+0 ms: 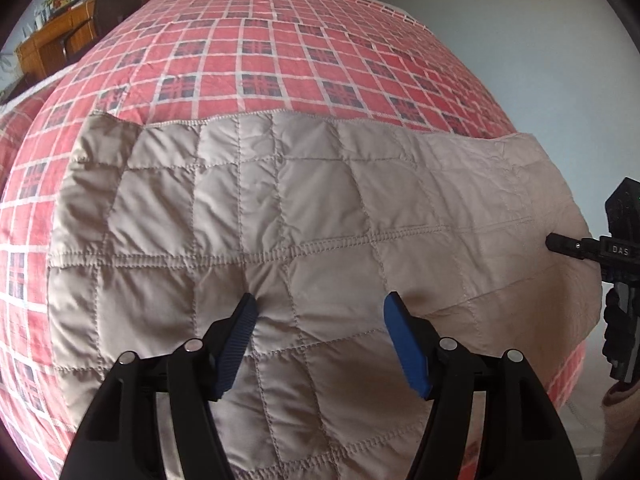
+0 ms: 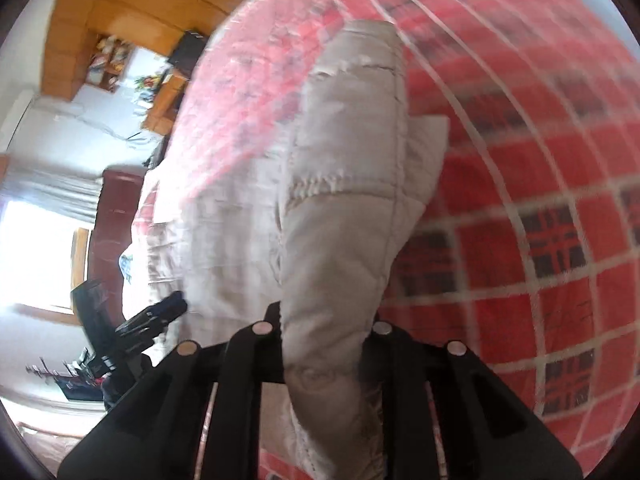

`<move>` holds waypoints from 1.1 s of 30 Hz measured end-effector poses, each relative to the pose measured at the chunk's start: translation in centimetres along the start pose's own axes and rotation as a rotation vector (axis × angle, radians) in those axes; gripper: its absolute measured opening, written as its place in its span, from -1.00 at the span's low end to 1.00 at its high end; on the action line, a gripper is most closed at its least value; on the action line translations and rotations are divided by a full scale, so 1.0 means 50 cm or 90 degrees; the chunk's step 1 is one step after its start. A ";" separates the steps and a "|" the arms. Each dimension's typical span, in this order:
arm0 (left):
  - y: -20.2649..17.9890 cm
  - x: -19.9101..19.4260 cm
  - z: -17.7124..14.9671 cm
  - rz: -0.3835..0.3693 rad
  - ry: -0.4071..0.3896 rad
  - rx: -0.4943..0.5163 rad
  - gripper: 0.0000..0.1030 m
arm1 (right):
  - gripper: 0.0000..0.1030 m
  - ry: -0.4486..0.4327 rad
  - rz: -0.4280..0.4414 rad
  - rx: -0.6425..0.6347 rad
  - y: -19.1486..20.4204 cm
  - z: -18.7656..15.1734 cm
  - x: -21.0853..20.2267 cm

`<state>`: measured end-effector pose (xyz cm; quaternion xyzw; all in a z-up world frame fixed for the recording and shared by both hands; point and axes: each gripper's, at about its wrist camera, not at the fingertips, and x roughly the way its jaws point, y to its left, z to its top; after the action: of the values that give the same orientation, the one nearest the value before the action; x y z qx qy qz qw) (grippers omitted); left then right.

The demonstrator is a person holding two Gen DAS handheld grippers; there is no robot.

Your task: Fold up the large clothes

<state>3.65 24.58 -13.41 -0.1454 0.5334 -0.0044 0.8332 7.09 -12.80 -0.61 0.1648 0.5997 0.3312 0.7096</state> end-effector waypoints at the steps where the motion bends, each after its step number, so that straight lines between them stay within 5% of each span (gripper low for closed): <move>1: 0.005 -0.012 0.002 -0.013 -0.004 -0.007 0.28 | -0.71 -0.004 0.007 -0.012 0.021 0.001 -0.007; 9: 0.029 -0.121 0.029 -0.102 -0.048 -0.046 0.29 | -0.70 0.006 -0.120 -0.179 0.263 -0.018 0.026; 16: 0.060 -0.190 0.057 -0.209 -0.073 -0.104 0.31 | -0.62 0.024 -0.226 -0.277 0.376 -0.077 0.143; 23: 0.060 -0.166 0.085 -0.269 -0.046 -0.098 0.36 | -0.39 0.051 -0.210 -0.276 0.395 -0.099 0.226; 29: 0.062 -0.085 0.104 -0.285 0.022 -0.107 0.35 | 0.01 0.051 -0.154 -0.260 0.385 -0.114 0.236; 33: 0.033 -0.066 0.113 -0.322 0.040 -0.081 0.36 | 0.07 0.041 -0.138 -0.250 0.377 -0.121 0.234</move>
<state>7.00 28.03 -8.70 -0.3258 0.5051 -0.1834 0.7779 -3.14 7.71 1.25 -0.0525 0.5600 0.3687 0.7400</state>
